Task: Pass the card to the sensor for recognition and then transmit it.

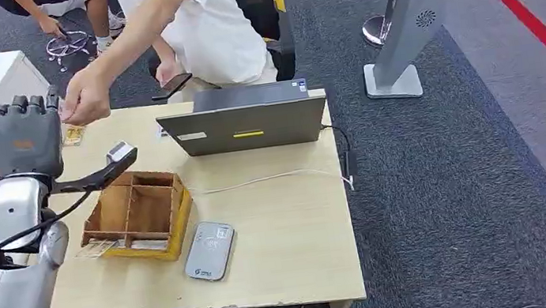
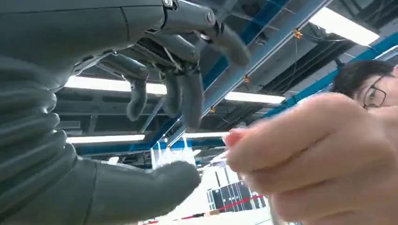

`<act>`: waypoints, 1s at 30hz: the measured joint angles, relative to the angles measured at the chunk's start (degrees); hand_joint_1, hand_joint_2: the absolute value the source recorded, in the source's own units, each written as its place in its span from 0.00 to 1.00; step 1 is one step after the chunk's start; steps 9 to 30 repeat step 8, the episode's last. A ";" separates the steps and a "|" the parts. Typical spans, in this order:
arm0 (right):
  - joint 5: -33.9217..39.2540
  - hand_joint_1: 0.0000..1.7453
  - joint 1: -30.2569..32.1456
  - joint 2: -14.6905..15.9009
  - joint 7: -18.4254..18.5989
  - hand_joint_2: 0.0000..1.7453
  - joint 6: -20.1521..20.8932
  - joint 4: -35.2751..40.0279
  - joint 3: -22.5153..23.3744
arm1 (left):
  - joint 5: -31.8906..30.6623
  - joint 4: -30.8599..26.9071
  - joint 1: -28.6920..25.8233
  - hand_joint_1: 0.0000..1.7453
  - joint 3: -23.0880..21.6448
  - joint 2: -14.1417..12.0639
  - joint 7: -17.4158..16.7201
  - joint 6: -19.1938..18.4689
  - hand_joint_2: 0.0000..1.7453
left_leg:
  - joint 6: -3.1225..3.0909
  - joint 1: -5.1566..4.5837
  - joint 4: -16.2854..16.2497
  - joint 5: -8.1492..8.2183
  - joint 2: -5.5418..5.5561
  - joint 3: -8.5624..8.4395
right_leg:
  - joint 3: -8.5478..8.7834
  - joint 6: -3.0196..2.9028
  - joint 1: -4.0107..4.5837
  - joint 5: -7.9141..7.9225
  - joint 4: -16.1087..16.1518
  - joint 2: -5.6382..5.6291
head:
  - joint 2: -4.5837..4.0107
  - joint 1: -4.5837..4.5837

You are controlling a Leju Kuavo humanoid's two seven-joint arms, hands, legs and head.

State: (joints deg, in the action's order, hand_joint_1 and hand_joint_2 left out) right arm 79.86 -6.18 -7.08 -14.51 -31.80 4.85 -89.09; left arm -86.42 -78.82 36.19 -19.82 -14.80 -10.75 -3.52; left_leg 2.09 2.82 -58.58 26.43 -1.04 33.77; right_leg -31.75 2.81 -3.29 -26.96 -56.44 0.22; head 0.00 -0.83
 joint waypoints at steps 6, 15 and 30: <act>1.03 0.00 1.82 1.27 -1.73 1.00 0.09 -0.17 0.00 | 0.22 -4.22 -6.35 0.00 0.94 -2.89 0.68 1.03 1.00 | 0.00 0.01 0.00 -0.01 0.02 0.11 | -0.09 0.00 0.01 0.00 -0.01 0.05 | 0.00 0.00; 1.01 0.00 1.84 1.31 -1.90 1.00 0.09 -0.17 0.00 | 0.44 -5.34 -7.29 0.00 1.64 -3.37 0.74 0.98 1.00 | 0.00 0.01 0.00 -0.01 0.01 0.11 | -0.09 0.00 0.00 0.01 -0.01 0.04 | 0.00 0.00; 1.01 0.00 1.84 1.31 -1.90 1.00 0.09 -0.17 0.00 | 0.44 -5.34 -7.29 0.00 1.64 -3.37 0.74 0.98 1.00 | 0.00 0.01 0.00 -0.01 0.01 0.11 | -0.09 0.00 0.00 0.01 -0.01 0.04 | 0.00 0.00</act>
